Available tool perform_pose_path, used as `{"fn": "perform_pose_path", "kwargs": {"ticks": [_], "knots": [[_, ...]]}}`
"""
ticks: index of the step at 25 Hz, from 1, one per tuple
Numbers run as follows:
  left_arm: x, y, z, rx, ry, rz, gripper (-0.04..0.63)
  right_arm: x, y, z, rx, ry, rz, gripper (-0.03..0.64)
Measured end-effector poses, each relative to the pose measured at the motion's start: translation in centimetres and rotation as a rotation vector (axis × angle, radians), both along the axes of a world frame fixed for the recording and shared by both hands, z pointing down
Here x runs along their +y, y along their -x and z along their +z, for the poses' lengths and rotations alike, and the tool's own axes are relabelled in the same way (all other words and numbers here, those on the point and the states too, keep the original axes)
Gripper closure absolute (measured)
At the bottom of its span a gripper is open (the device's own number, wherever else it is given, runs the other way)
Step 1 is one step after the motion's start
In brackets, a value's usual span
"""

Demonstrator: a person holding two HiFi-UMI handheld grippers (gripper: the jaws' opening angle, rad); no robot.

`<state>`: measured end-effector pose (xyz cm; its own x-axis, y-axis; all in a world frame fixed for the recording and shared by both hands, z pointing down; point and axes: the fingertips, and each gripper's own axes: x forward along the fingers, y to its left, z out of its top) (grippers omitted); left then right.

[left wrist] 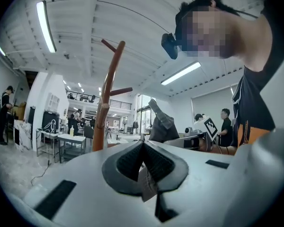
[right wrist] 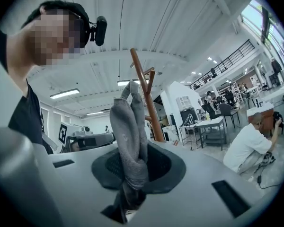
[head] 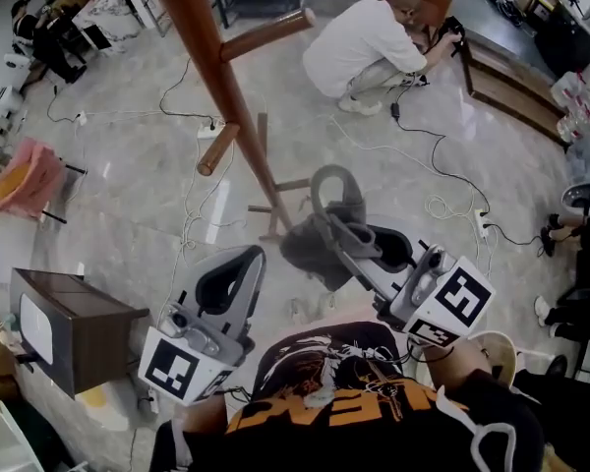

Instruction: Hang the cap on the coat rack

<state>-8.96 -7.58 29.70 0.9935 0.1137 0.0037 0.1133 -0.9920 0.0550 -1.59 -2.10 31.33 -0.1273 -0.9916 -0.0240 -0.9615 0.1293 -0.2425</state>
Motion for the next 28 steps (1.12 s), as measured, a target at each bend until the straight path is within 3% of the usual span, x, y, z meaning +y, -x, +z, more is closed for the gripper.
{"fn": "perform_pose_path", "kwargs": {"ticks": [6,10,15,19,23,28], "knots": [[1.3,1.4,-0.3,0.025,-0.007,0.007,0.572,1.9,1.8,-0.4,0.042,-0.027,0.039,0.545],[-0.1,2.2,0.3,0.022,0.003,0.037,0.572,0.6,2.4,-0.2,0.054,0.004,0.086,0.545],[-3.0,3.4,-0.1,0.047,0.003,0.126,0.572,-1.3,4.5,-0.2,0.067,0.019,0.174,0.545],[-5.9,4.3,0.4,0.027,-0.028,0.220,0.572,-4.1,5.8,0.3,0.050,0.022,0.281,0.545],[-8.6,5.6,0.6,0.005,-0.003,0.291,0.572,-5.9,7.5,0.4,0.026,0.010,0.373,0.545],[-9.6,6.8,0.0,0.022,0.015,0.335,0.572,-6.9,10.2,0.8,0.018,-0.006,0.398,0.545]]}}
